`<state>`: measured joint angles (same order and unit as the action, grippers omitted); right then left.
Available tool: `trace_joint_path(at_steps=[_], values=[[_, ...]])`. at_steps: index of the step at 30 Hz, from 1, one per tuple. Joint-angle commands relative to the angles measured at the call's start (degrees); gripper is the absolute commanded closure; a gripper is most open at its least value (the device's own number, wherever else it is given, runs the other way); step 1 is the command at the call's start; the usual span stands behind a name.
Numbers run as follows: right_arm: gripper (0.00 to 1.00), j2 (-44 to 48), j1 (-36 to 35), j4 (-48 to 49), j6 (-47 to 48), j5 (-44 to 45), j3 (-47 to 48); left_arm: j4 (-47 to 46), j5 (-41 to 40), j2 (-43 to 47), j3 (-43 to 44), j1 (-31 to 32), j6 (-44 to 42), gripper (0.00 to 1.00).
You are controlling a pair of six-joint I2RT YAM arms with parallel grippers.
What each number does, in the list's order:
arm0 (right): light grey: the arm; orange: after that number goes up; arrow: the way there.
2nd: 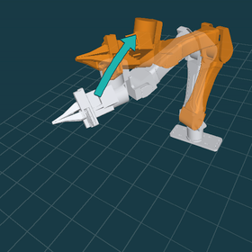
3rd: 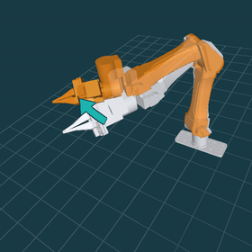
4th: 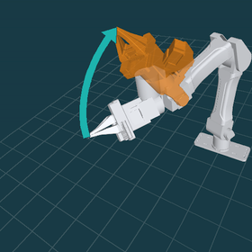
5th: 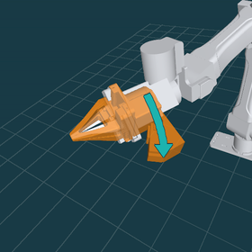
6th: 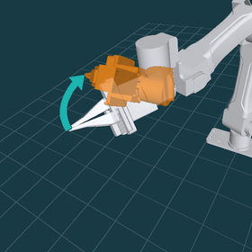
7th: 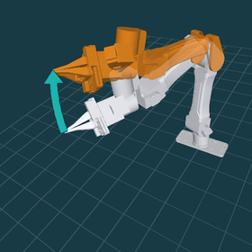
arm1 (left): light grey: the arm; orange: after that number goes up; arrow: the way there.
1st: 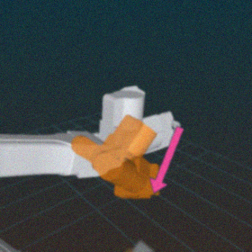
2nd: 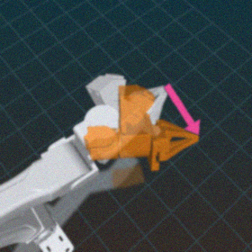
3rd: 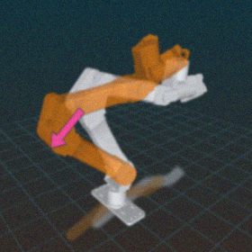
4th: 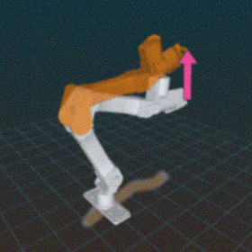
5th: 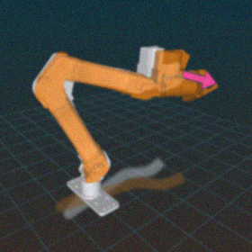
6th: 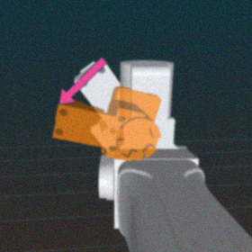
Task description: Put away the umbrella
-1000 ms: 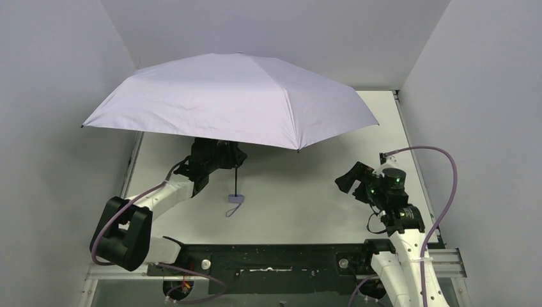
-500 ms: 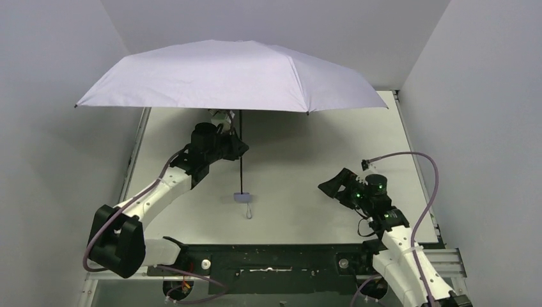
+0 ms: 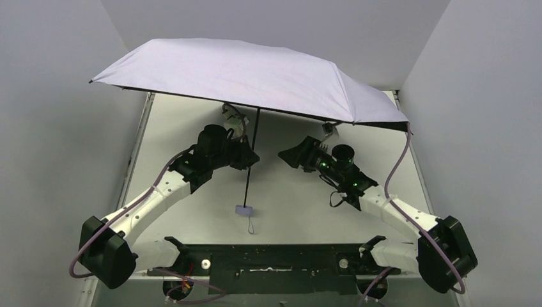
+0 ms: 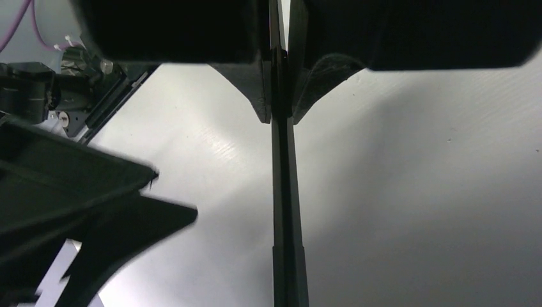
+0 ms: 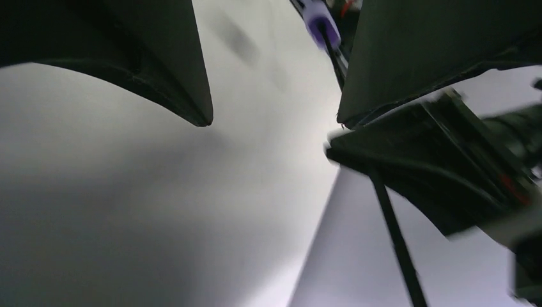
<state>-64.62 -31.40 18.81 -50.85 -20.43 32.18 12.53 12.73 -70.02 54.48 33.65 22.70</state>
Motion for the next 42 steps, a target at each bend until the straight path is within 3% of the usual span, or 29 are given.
trace_joint_path(at_steps=[1, 10, 25, 32, 35, 42], values=[[0.27, -3.93, -0.51, 12.02, -0.02, 4.15, 8.50, -1.03, 1.48, 3.79, 2.80, 1.08, -0.69, 1.00], [0.29, -14.35, -0.62, 12.76, 0.11, 1.70, 24.56, -0.17, 1.50, 4.29, 1.72, 4.08, -1.15, 1.00], [0.43, -24.54, -1.03, 7.50, 0.69, -1.27, 38.70, 0.19, 1.23, 3.30, 1.07, 5.69, -1.86, 1.00], [0.61, -28.36, -1.19, 3.11, 0.67, -1.89, 43.75, 1.82, 0.75, 2.66, 1.30, 6.10, -2.37, 1.00], [0.76, -29.06, -1.19, 2.06, 0.24, -1.84, 44.69, 2.56, 0.42, 2.51, 1.62, 6.16, -2.57, 1.00], [0.99, -28.95, -0.99, 9.71, -4.25, -6.45, 45.62, 3.00, -1.00, 5.03, 1.89, 6.08, -1.78, 1.00]])
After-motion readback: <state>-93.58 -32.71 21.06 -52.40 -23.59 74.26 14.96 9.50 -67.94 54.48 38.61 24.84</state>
